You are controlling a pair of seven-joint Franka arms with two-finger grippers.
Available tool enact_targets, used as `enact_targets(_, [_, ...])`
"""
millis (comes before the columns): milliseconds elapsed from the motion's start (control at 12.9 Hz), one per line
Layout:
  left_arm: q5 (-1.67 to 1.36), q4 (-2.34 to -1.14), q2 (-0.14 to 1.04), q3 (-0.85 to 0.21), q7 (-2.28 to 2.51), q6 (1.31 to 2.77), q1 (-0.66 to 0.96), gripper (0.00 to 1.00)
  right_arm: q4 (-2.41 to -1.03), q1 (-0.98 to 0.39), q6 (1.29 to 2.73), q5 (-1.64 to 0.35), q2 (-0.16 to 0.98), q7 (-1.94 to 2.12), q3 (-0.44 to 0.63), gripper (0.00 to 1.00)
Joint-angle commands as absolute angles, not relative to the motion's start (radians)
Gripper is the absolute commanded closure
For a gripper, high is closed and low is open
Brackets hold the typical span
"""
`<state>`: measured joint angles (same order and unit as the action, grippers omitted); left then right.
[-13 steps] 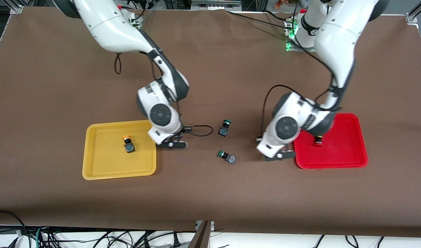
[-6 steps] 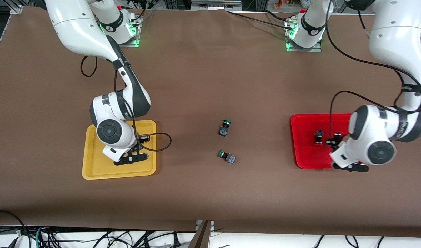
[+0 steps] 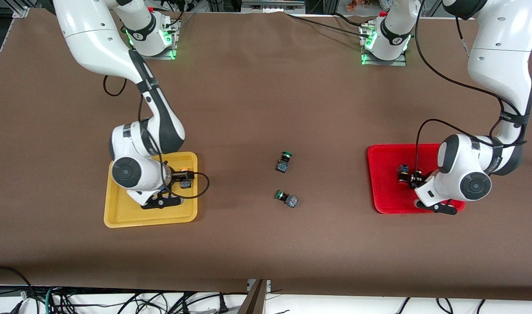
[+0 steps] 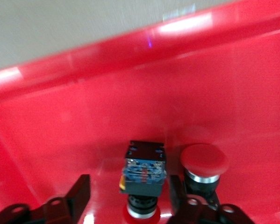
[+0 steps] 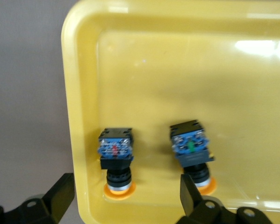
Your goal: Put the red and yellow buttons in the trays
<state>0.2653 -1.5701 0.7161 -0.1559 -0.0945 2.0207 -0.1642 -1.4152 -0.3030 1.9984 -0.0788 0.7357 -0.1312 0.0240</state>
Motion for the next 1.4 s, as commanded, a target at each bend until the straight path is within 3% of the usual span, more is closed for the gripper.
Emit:
enact_targets(0, [0.276,-1.580,0.564,-0.186,-0.138,1.999,-0.178,0.00,-1.413,-0.296,1.948,-0.098,0.611,-0.161,-0.002,0.00])
enact_targets(155, [0.273,-1.554,0.444,-0.228,-0.129,1.942,-0.172,0.00,-1.411,-0.304,1.863,-0.084,0.495,-0.192,0.000,0.00])
enact_targets(388, [0.235,-1.451,0.326,-0.258,-0.138,1.704,-0.179,0.00,-1.423,-0.296,1.656,-0.080,0.304,-0.166,0.030,0.00])
enact_targets(621, [0.074,-1.402,0.244,-0.226,-0.129,1.583,-0.186,0.00,-1.495,-0.296,1.574,-0.077,0.151,-0.112,0.089,0.00])
enact_targets(776, [0.074,-1.493,0.154,-0.165,-0.053,1.597,-0.112,0.00,-1.558,-0.298,1.566,-0.051,0.097,-0.094,0.098,0.00])
enact_targets(853, [0.066,-1.587,0.076,-0.085,-0.023,1.679,-0.053,0.00,-1.596,-0.296,1.589,-0.017,0.069,-0.094,0.095,0.00])
enact_targets(1009, [0.064,-1.738,-0.046,-0.066,-0.025,1.790,-0.015,0.00,-1.597,-0.296,1.595,-0.005,0.072,-0.078,0.095,0.00])
enact_targets(1319, [0.006,-1.721,-0.037,-0.040,-0.021,1.729,0.014,0.00,-1.586,-0.295,1.604,0.003,0.078,-0.069,0.097,0.00])
